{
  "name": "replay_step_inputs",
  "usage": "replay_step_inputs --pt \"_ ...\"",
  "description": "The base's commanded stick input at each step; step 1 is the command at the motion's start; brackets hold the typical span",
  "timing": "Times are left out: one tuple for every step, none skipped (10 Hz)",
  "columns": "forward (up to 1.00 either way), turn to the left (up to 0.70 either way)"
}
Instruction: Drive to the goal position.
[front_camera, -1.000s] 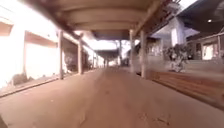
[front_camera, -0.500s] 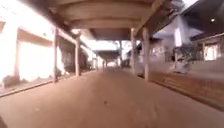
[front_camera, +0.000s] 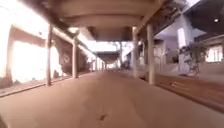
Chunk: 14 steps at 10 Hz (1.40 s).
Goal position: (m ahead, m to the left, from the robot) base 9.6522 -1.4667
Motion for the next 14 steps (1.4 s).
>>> replay_step_inputs --pt "0.85 0.0" --pt "0.85 0.0" --pt "0.85 0.0" --pt "0.85 0.0" --pt "0.85 0.0" --pt "0.85 0.0" --pt "0.85 0.0" --pt "0.85 0.0" --pt "0.85 0.0" --pt "0.85 0.0" --pt "0.85 0.0" --pt "0.85 0.0" --pt "0.85 0.0" --pt "0.85 0.0"
